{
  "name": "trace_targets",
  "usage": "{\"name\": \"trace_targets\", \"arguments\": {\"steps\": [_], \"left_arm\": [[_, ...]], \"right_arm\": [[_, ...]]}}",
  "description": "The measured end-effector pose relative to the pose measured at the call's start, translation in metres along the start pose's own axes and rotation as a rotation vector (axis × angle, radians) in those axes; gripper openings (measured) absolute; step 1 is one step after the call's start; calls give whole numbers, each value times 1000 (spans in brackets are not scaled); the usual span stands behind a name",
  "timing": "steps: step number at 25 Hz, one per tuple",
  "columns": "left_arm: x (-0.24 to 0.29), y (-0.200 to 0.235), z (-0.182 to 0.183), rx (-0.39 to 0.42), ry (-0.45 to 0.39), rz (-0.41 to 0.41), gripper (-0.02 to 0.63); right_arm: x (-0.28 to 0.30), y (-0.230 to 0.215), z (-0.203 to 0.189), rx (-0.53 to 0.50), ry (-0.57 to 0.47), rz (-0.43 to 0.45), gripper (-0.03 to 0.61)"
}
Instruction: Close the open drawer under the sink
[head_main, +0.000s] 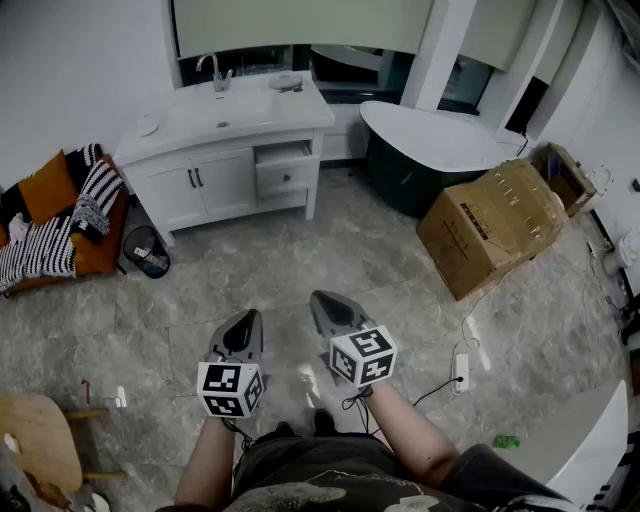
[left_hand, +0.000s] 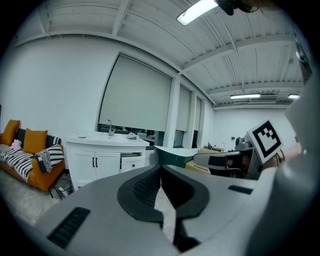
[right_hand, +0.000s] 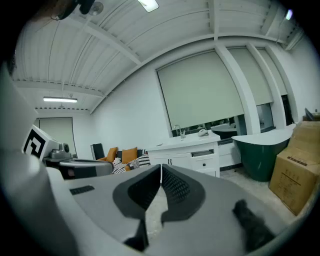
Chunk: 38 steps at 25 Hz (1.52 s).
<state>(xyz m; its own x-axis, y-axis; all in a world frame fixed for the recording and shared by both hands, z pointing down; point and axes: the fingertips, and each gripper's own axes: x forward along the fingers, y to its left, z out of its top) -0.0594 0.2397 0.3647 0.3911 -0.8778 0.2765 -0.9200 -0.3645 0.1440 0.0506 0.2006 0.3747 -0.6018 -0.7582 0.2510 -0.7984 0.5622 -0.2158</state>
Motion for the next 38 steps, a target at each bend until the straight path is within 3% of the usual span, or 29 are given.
{"name": "trace_targets", "arguments": {"steps": [11, 17, 27, 38], "left_arm": [[17, -10, 6, -3, 9, 2, 15], [30, -22, 6, -6, 17, 23, 15], [43, -32, 1, 0, 4, 67, 15], [73, -9, -7, -39, 11, 66, 15]], "right_arm": [[-1, -16, 1, 14, -5, 10, 29], [-15, -42, -5, 122, -33, 29, 31], [-15, -73, -23, 74, 26, 48, 31], [16, -88, -35, 70, 77, 38, 31]]}}
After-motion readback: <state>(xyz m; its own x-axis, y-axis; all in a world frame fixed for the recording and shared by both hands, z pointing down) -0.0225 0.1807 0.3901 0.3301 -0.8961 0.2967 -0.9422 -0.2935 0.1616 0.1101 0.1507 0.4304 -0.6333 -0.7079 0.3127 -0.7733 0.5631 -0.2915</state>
